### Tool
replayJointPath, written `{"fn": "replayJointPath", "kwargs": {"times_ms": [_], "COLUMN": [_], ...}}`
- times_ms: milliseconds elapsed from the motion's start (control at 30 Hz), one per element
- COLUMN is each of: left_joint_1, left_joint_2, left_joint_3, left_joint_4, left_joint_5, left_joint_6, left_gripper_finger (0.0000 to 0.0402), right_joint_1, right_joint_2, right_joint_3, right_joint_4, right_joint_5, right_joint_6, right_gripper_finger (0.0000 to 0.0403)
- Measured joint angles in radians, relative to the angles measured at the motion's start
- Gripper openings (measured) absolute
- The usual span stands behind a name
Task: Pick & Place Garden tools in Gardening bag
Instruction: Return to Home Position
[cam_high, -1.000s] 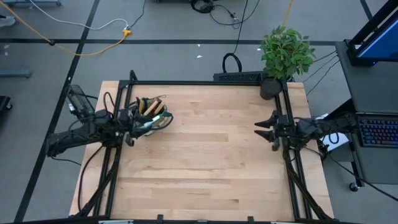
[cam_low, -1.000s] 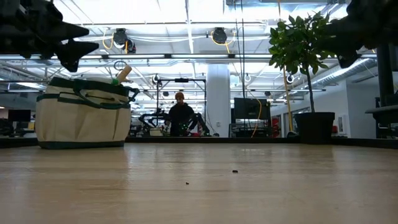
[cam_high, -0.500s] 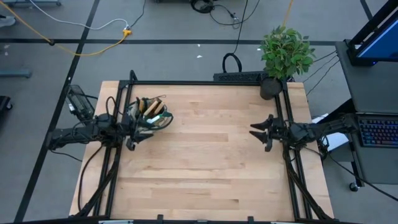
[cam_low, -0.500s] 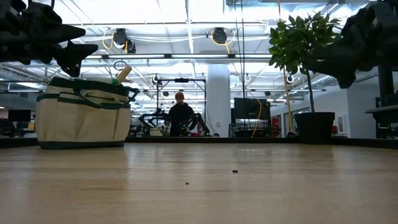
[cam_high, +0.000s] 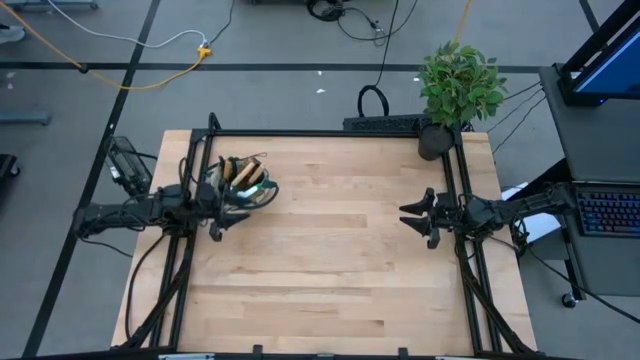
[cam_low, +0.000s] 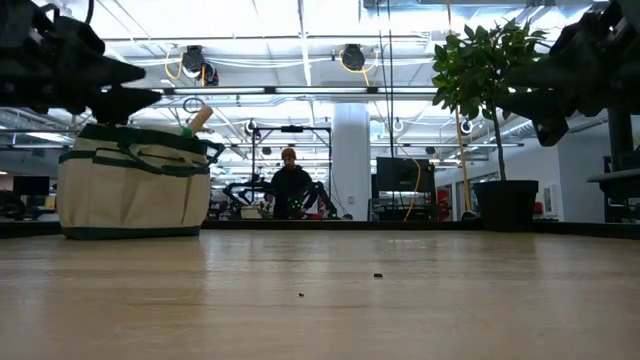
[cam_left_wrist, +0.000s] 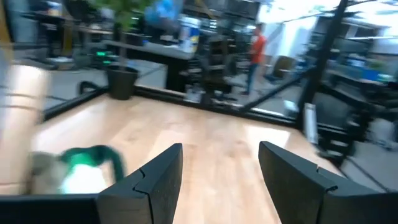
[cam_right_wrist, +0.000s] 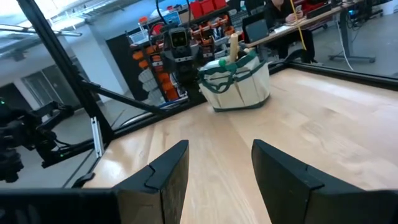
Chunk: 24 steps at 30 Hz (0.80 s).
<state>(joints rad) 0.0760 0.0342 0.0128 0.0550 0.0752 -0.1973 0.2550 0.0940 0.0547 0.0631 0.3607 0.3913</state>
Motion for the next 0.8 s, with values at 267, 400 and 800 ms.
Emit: {"fn": "replayJointPath", "kwargs": {"times_ms": [267, 400, 800], "left_joint_1": [-0.011, -0.011, -0.011], "left_joint_2": [0.011, 0.011, 0.011], "left_joint_3": [0.002, 0.002, 0.002], "left_joint_4": [0.001, 0.001, 0.001], "left_joint_5": [-0.130, -0.129, -0.129], "left_joint_6": [-0.037, -0.128, -0.197], "left_gripper_finger": [0.0219, 0.0218, 0.0218], "right_joint_1": [0.000, 0.000, 0.000], "right_joint_2": [0.000, 0.000, 0.000], "right_joint_3": [-0.001, -0.002, -0.003], "right_joint_4": [-0.004, -0.005, 0.033], "right_joint_5": [0.000, 0.000, 0.001], "right_joint_6": [-0.037, -0.061, -0.090], "right_gripper_finger": [0.0166, 0.0166, 0.0166]}}
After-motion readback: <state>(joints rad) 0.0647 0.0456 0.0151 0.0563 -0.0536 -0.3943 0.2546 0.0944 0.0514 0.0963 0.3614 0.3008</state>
